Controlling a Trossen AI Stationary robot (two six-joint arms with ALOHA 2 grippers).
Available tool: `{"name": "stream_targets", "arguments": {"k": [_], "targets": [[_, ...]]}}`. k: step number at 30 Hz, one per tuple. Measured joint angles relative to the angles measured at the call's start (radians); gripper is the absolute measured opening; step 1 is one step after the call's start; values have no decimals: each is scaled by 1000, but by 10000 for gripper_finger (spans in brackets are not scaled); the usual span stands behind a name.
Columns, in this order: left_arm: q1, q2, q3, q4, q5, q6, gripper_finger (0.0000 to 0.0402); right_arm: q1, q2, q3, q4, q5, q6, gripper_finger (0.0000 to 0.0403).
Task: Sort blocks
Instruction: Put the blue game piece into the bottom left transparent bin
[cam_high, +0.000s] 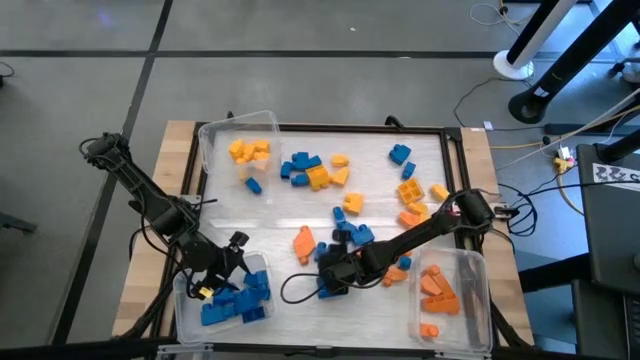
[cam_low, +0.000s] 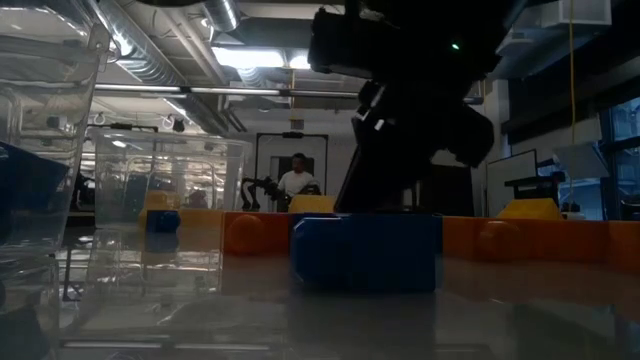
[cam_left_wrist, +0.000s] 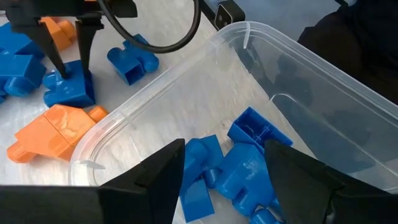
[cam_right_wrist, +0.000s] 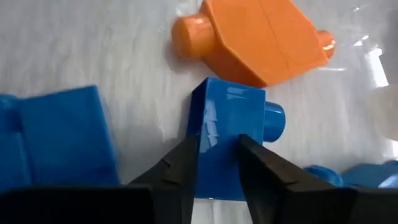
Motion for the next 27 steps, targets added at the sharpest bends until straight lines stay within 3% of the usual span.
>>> {"name": "stream_targets", "arguments": {"k": [11, 27], "targets": [[0, 0, 0, 0, 0, 0, 210, -2, -1, -1, -133, 69, 0, 91], [0, 0, 0, 0, 0, 0, 210, -19, 0, -2, -134, 50, -1, 90]]}}
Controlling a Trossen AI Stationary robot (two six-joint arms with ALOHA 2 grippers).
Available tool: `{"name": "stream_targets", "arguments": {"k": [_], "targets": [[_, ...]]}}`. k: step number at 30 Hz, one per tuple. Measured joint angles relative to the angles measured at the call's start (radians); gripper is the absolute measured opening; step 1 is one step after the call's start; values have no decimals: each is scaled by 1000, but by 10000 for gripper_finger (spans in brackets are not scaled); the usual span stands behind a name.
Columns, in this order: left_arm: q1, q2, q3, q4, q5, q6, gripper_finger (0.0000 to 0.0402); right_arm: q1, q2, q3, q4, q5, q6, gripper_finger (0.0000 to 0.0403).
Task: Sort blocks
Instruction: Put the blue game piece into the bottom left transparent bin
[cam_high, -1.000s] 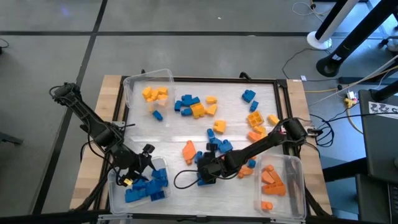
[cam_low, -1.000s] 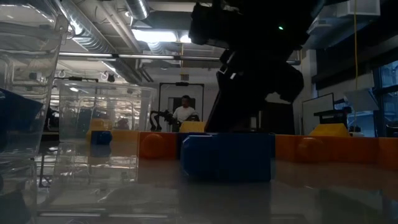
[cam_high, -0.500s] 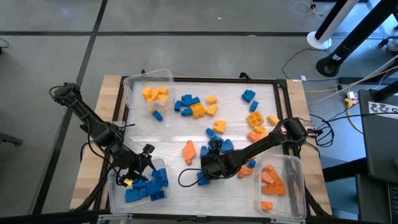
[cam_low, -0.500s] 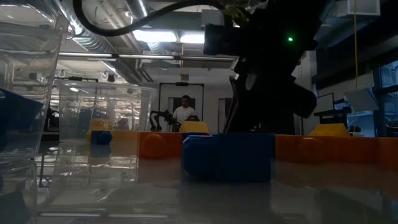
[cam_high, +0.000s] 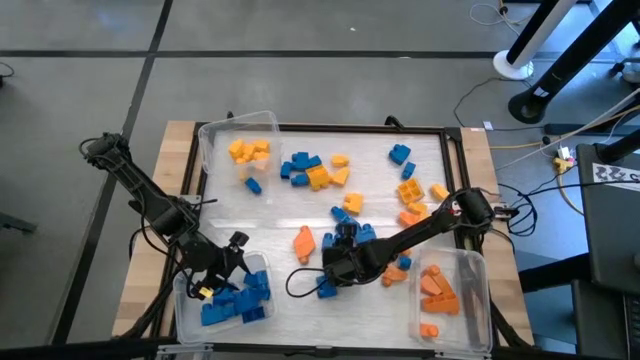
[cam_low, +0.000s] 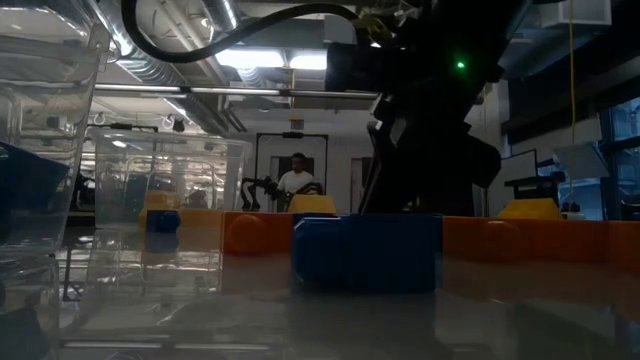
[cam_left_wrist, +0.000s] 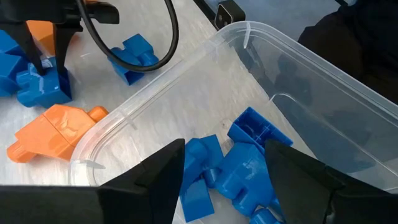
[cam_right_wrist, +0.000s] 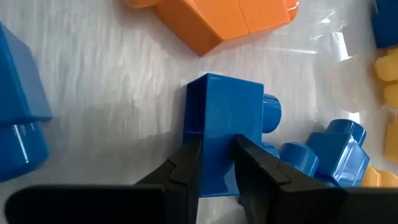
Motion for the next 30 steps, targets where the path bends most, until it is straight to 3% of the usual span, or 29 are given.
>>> {"name": "stream_targets", "arguments": {"k": [9, 20, 30], "targets": [[0, 0, 0, 0, 0, 0, 210, -9, 0, 0, 1, -27, -77, 100], [0, 0, 0, 0, 0, 0, 210, -9, 4, -2, -4, -21, -107, 206], [0, 0, 0, 0, 0, 0, 210, -9, 6, -4, -20, 49, -130, 213]]}}
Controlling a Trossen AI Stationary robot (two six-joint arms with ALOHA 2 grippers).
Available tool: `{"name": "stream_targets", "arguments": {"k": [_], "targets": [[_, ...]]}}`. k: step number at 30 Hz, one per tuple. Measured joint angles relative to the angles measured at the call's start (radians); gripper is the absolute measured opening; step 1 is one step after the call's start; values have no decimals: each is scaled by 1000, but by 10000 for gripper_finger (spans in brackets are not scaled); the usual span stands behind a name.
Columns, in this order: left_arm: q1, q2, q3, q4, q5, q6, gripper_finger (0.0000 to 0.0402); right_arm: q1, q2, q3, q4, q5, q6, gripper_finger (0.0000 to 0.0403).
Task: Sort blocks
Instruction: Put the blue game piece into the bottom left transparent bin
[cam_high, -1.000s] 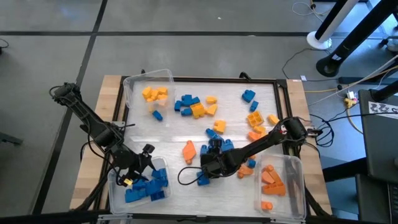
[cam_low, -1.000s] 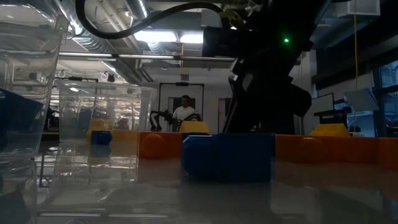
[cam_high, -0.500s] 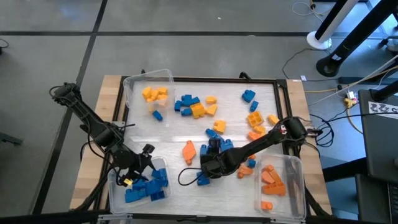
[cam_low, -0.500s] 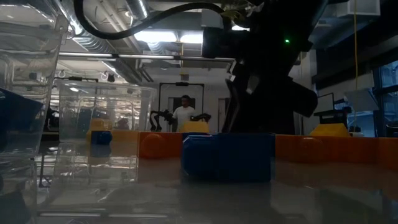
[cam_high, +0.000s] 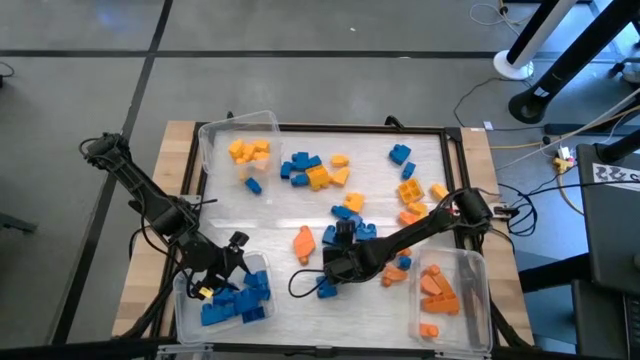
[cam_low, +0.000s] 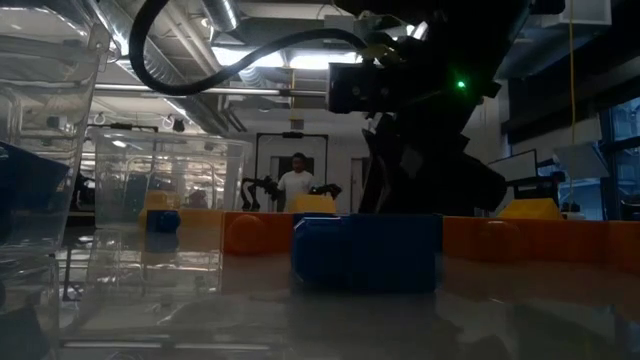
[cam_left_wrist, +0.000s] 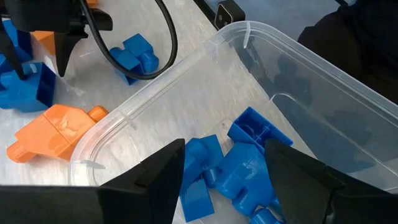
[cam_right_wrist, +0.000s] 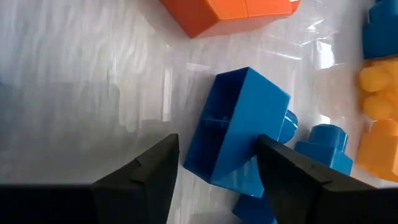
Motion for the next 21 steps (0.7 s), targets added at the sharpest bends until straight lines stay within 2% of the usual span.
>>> {"name": "stream_targets", "arguments": {"k": [8, 12, 21], "targets": [[0, 0, 0, 0, 0, 0, 210, 0, 0, 43, -46, -5, -3, 214], [0, 0, 0, 0, 0, 0, 210, 0, 0, 84, -102, 30, -26, 214], [0, 0, 0, 0, 0, 0, 210, 0, 14, 84, -115, 23, 4, 214]]}}
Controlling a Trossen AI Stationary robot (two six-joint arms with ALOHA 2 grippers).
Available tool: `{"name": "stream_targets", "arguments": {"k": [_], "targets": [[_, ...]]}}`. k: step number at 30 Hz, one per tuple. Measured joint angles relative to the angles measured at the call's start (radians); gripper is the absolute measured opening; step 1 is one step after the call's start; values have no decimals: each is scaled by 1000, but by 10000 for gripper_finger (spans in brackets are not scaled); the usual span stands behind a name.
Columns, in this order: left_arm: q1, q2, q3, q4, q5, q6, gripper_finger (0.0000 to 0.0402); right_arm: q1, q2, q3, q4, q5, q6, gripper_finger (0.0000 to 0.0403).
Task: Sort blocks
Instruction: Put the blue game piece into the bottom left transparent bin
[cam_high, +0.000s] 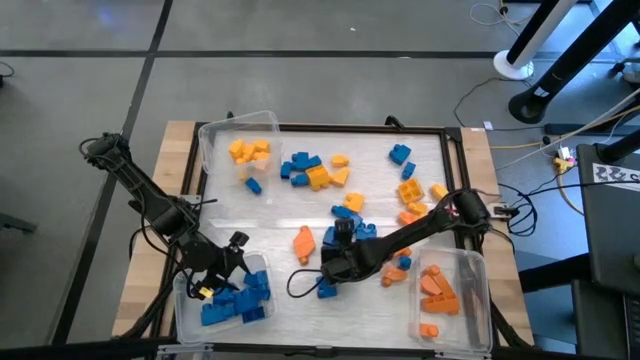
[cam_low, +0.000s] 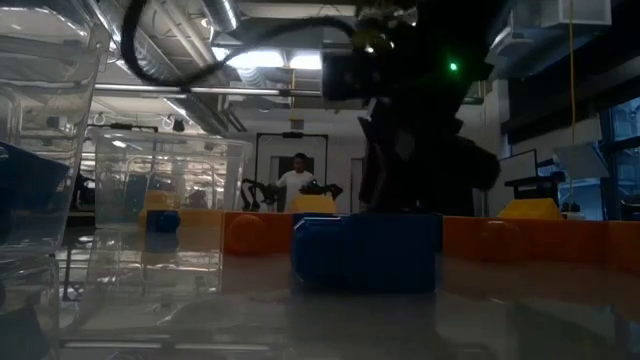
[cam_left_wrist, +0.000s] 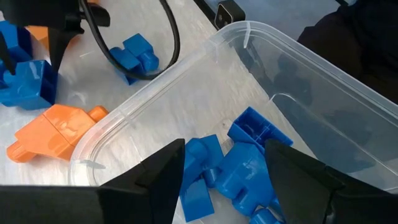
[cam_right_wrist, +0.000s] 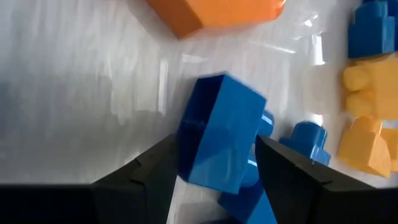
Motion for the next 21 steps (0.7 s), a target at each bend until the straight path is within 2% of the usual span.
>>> {"name": "stream_targets", "arguments": {"k": [4, 10, 14, 17, 21], "targets": [[0, 1, 0, -1, 0, 0, 210, 0, 34, 0, -8, 11, -1, 214], [0, 1, -1, -1, 0, 0, 210, -6, 54, 0, -30, 123, 30, 214], [0, 1, -1, -2, 0, 0, 210, -29, 53, 0, -57, 124, 51, 212], [0, 1, -1, -1, 0, 0, 210, -56, 53, 0, -74, 86, 63, 196], [0, 1, -1, 0, 0, 0, 210, -85, 53, 0, -64, 36, 56, 148]]}}
